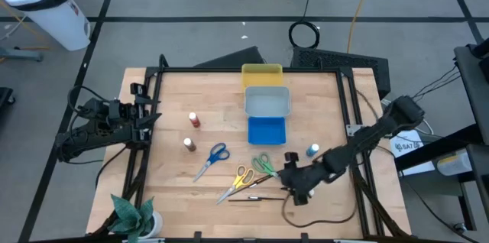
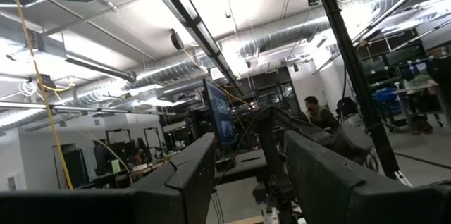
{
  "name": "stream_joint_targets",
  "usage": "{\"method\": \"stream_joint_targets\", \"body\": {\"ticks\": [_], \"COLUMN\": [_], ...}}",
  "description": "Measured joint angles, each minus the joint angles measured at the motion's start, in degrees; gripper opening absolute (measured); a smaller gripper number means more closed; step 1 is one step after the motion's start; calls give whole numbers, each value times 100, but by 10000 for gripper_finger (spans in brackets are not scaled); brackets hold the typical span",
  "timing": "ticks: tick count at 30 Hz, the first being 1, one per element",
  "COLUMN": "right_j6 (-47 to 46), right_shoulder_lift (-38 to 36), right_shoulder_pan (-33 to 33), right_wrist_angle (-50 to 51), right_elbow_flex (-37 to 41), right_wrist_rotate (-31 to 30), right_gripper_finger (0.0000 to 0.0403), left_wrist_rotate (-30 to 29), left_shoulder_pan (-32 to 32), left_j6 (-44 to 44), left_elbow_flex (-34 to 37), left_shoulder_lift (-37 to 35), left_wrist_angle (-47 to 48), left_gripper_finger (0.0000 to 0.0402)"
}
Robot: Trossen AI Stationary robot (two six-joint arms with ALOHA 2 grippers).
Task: Pick & Place Paint Supplies
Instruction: Put the green scissors into the gray bin
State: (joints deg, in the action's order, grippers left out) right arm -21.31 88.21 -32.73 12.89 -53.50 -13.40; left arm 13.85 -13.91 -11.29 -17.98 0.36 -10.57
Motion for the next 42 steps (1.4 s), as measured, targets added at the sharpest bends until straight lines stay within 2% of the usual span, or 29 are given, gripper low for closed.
{"method": "stream_joint_targets", "body": {"ticks": [5, 8, 13, 20, 26, 35, 42], "right_j6": [-362, -516, -827, -1147, -1425, -1354, -1095], "right_shoulder_lift": [734, 981, 1144, 1282, 1284, 1287, 1191], "right_shoulder_pan": [53, 55, 92, 209, 348, 501, 501], "right_wrist_angle": [755, 824, 859, 1127, 1248, 1252, 1190], "right_elbow_flex": [-418, -450, -452, -462, -463, -463, -442], "right_wrist_rotate": [16, 25, 321, 315, 299, 299, 242], "right_gripper_finger": [191, 186, 182, 173, 130, 32, 31], "left_wrist_rotate": [0, 2, 0, 2, 2, 2, 2], "left_shoulder_pan": [0, 1, 0, 1, 0, 0, 2], "left_j6": [0, 0, 0, 0, 0, 0, 0], "left_elbow_flex": [0, 0, 0, 0, 0, -1, 0], "left_shoulder_lift": [0, 0, 0, 0, 0, 0, 0], "left_wrist_angle": [-2, 0, 0, 0, 0, 0, 0], "left_gripper_finger": [182, 182, 182, 182, 182, 182, 182]}}
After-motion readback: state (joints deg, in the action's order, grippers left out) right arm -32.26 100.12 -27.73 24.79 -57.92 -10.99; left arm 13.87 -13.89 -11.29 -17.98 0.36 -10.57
